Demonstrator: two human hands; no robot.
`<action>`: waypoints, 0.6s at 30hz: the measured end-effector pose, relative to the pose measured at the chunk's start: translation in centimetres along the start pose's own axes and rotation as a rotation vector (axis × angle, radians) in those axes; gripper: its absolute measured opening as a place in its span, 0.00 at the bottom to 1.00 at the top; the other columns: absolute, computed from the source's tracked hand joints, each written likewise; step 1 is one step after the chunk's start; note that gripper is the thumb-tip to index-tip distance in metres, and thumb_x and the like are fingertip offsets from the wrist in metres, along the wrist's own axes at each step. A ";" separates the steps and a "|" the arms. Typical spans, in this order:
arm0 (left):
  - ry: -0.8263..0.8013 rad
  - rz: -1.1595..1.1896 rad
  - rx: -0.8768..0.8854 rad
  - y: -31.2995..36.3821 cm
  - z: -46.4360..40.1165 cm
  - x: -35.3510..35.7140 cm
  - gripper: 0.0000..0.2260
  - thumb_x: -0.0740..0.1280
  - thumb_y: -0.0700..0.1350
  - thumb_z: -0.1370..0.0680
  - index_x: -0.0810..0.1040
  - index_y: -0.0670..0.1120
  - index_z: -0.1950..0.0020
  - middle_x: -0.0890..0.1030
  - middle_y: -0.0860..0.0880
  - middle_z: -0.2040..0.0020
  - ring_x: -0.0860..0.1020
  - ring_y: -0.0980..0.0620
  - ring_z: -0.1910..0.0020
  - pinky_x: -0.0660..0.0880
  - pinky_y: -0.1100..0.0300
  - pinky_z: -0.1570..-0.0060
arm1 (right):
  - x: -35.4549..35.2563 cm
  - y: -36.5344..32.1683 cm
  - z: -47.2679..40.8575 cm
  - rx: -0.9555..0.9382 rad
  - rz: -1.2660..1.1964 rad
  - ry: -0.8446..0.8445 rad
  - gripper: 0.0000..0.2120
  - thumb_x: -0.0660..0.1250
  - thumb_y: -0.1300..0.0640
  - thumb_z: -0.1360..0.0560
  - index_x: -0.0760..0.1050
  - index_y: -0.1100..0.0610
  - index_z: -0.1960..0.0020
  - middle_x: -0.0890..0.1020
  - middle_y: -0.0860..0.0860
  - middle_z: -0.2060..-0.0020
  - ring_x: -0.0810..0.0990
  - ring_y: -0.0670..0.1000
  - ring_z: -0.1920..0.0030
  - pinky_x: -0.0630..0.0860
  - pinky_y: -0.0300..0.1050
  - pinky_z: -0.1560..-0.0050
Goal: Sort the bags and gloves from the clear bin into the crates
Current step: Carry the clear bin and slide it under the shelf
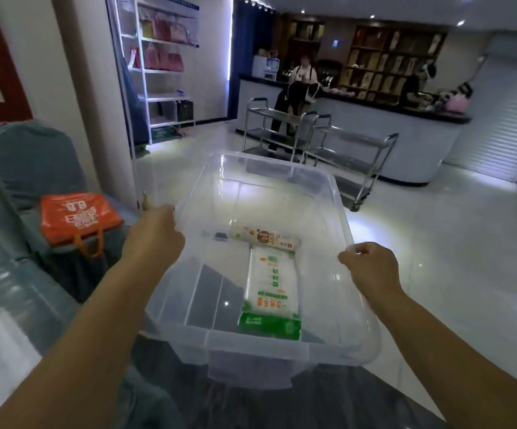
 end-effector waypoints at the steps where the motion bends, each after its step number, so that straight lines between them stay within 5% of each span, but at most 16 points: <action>1: -0.020 0.012 -0.002 0.2 -1.9 1.5 0.10 0.63 0.33 0.29 0.75 0.39 0.48 0.78 0.38 0.54 0.74 0.41 0.58 0.70 0.55 0.60 | 0.7 0.2 -1.7 0.015 0.012 0.005 0.04 0.69 0.58 0.31 0.77 0.57 0.57 0.78 0.46 0.65 0.76 0.46 0.65 0.68 0.38 0.68; 12: -0.154 -0.029 -0.024 2.9 -19.4 15.8 0.14 0.64 0.37 0.27 0.73 0.39 0.41 0.77 0.39 0.42 0.75 0.39 0.46 0.62 0.60 0.57 | 7.2 4.0 -20.7 0.077 0.090 0.019 0.05 0.69 0.59 0.32 0.77 0.57 0.56 0.78 0.48 0.65 0.75 0.46 0.66 0.69 0.40 0.66; 18: -0.200 -0.107 -0.014 4.3 -28.6 24.7 0.08 0.66 0.41 0.27 0.74 0.40 0.49 0.76 0.42 0.51 0.76 0.41 0.52 0.61 0.62 0.67 | 12.4 7.8 -33.6 0.063 0.062 -0.036 0.07 0.70 0.59 0.31 0.77 0.57 0.53 0.79 0.49 0.63 0.77 0.49 0.63 0.70 0.42 0.64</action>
Point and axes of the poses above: each hand's wrist, its own z-axis away from the middle knuckle, its own x-axis out of the palm, y = z × x, the point moved 4 cm from there along -z, towards the middle knuckle
